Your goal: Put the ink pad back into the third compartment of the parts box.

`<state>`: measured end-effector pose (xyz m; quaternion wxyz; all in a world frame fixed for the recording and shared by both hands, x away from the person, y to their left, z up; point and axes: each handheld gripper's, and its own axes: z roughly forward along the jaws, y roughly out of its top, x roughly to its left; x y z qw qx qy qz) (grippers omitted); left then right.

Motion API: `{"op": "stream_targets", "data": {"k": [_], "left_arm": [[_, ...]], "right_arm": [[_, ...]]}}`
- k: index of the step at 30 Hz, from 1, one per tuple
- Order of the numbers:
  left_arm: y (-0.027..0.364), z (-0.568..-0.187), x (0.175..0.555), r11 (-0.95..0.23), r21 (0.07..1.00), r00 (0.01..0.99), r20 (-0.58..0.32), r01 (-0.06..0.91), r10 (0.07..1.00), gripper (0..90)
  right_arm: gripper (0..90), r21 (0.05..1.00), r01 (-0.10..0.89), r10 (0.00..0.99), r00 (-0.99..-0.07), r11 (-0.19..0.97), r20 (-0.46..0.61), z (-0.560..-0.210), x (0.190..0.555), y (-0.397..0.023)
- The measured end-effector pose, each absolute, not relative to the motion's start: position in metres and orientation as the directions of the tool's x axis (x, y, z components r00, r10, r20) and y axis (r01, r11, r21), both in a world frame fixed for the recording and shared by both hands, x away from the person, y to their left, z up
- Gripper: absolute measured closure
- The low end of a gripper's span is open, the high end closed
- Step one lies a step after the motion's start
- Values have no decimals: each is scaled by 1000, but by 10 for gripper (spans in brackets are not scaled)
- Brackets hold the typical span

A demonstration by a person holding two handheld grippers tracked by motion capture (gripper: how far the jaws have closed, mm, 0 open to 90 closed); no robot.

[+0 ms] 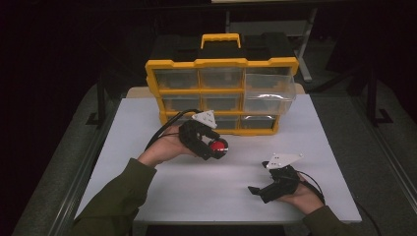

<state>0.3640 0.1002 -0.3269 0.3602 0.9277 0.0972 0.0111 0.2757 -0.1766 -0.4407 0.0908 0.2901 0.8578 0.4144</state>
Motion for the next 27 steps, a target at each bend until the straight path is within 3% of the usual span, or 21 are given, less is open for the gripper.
{"op": "stream_targets", "data": {"k": [27], "left_arm": [[104,-247,377,-681,717,985,-42,148,170,299]], "right_arm": [[0,767,422,574,-815,484,87,-440,276,-177]]}}
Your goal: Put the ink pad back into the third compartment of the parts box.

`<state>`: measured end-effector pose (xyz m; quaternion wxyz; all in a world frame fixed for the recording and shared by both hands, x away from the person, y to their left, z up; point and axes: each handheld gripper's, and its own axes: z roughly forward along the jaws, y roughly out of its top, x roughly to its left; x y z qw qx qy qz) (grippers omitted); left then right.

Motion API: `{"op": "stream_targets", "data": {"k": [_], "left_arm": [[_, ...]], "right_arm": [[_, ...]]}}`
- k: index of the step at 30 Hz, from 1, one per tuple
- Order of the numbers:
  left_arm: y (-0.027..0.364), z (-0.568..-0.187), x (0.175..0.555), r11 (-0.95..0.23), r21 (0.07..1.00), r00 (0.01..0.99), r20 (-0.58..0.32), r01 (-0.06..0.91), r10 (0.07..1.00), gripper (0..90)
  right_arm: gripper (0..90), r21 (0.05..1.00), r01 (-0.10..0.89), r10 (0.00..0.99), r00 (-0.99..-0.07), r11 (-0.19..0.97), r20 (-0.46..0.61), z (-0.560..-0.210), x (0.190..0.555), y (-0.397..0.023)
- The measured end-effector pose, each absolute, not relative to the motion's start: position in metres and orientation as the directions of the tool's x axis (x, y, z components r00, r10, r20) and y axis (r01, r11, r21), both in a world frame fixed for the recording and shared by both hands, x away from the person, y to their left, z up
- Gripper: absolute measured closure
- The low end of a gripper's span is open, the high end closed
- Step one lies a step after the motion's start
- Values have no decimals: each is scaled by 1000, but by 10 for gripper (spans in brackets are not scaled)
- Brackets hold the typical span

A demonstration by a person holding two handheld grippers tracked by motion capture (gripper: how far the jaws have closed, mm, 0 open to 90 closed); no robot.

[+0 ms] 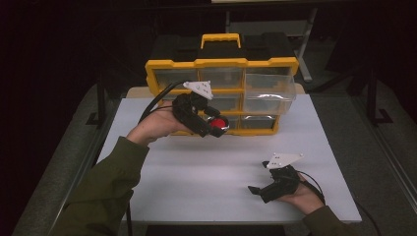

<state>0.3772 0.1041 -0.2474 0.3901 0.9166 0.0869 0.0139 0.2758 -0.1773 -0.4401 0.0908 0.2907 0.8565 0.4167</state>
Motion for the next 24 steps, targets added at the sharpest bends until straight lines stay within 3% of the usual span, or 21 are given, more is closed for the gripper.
{"op": "stream_targets", "data": {"k": [24], "left_arm": [[85,-182,387,-674,733,991,-6,94,131,299]], "right_arm": [[0,767,419,571,-816,486,84,-440,276,-178]]}}
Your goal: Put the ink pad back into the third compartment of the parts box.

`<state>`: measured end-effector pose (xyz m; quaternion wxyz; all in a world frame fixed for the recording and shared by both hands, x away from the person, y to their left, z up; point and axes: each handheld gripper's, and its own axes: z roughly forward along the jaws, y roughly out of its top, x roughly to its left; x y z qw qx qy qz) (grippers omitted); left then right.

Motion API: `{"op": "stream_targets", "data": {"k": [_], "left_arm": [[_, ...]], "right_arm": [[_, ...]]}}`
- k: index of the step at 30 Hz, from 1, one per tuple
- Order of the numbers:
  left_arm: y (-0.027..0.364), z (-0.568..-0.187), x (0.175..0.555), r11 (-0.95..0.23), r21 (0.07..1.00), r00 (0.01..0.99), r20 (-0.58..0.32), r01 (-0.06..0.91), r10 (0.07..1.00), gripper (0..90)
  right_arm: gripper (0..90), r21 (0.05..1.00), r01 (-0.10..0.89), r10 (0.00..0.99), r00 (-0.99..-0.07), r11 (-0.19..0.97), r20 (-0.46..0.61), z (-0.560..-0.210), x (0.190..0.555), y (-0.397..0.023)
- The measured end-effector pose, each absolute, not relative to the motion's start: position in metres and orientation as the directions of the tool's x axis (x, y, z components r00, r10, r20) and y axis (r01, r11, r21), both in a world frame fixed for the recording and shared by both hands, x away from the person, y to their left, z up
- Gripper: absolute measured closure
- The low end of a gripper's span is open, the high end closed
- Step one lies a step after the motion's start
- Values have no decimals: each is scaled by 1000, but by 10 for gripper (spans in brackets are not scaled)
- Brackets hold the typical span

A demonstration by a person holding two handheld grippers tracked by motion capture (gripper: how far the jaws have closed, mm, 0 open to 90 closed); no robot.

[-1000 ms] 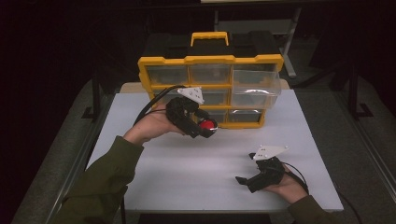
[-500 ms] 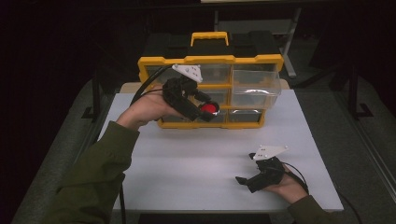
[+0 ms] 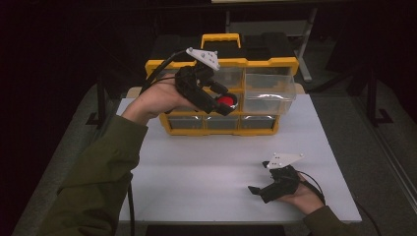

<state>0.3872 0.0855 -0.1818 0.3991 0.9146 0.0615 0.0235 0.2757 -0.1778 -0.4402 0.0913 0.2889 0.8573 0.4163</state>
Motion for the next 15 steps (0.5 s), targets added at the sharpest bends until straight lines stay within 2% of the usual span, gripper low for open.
{"op": "stream_targets", "data": {"k": [15], "left_arm": [[66,-145,400,-658,749,991,13,80,136,299]], "right_arm": [[0,768,419,571,-816,484,86,-440,275,-178]]}}
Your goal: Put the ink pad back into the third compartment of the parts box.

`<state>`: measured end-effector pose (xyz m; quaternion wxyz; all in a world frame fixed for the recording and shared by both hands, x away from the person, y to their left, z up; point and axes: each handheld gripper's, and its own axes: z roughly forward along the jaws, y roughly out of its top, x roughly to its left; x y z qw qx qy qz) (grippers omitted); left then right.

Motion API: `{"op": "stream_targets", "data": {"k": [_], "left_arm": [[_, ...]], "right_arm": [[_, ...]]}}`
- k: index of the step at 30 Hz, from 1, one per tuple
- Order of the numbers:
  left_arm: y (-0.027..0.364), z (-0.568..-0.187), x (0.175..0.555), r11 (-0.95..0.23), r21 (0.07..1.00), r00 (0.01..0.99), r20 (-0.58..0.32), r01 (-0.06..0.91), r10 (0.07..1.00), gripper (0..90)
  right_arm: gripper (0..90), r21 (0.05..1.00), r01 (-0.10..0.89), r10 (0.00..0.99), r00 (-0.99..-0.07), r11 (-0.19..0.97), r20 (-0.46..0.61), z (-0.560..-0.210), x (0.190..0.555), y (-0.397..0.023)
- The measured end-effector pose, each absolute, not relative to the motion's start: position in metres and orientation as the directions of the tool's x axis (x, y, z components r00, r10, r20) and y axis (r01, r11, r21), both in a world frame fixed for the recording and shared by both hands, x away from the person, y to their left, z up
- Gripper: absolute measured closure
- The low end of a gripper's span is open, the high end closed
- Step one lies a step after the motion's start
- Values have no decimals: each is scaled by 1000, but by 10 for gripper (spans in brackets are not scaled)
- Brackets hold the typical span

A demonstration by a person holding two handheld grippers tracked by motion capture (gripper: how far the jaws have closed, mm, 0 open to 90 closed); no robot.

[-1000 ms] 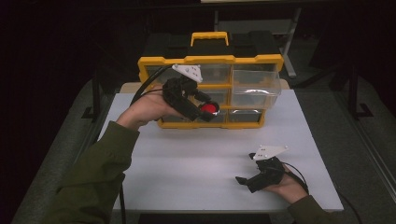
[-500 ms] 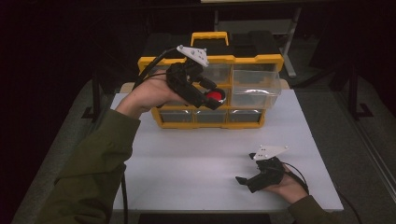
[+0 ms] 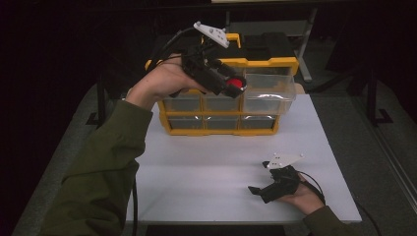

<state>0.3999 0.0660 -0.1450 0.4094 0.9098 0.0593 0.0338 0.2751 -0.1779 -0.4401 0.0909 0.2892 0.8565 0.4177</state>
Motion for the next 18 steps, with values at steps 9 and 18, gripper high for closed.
{"op": "stream_targets", "data": {"k": [9,18], "left_arm": [[41,-134,410,-648,757,991,13,77,133,299],[13,-144,422,-655,752,992,5,80,128,298]], "right_arm": [[0,769,420,571,-816,481,88,-440,275,-178],[0,773,415,566,-820,479,90,-439,274,-179]]}}
